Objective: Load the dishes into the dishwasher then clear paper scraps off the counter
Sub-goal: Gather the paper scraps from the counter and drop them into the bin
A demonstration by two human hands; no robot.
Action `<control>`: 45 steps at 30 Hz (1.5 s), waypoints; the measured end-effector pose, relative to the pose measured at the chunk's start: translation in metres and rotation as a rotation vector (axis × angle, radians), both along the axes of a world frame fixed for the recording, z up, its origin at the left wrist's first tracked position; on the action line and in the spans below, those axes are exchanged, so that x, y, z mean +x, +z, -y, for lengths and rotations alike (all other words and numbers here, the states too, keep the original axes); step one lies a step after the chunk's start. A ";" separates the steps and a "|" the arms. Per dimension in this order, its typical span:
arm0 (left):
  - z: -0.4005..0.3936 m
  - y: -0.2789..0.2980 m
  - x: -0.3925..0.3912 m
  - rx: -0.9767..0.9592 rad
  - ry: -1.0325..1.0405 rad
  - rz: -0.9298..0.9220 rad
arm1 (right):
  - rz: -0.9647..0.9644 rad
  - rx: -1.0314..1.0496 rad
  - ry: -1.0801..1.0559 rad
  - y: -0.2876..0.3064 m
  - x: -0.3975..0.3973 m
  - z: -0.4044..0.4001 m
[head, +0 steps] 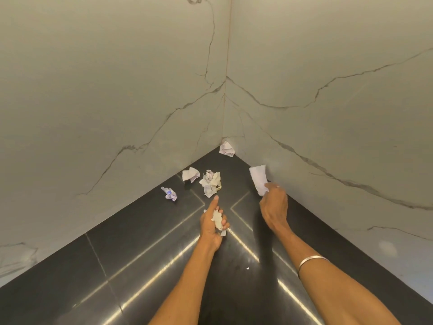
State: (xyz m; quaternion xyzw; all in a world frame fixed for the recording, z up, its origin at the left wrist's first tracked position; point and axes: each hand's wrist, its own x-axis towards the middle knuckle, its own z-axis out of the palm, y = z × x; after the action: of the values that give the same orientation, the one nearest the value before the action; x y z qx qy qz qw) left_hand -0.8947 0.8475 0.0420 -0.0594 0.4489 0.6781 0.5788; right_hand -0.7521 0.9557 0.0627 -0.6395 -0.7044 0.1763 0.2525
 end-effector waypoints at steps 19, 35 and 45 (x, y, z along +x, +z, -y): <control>-0.002 0.011 -0.019 0.151 0.071 0.129 | -0.122 -0.141 0.576 0.023 -0.069 0.076; -0.010 -0.007 -0.055 -0.176 0.129 -0.316 | 0.176 -0.232 0.466 0.035 -0.120 -0.048; -0.007 -0.016 -0.059 -0.090 0.081 -0.303 | 0.432 -0.336 0.511 0.008 -0.135 -0.102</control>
State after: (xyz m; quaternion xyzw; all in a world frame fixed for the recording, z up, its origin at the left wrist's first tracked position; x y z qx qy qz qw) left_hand -0.9539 0.8549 0.0261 -0.0003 0.5584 0.6814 0.4732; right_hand -0.8874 1.0576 0.0712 -0.4979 -0.8396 0.2078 -0.0624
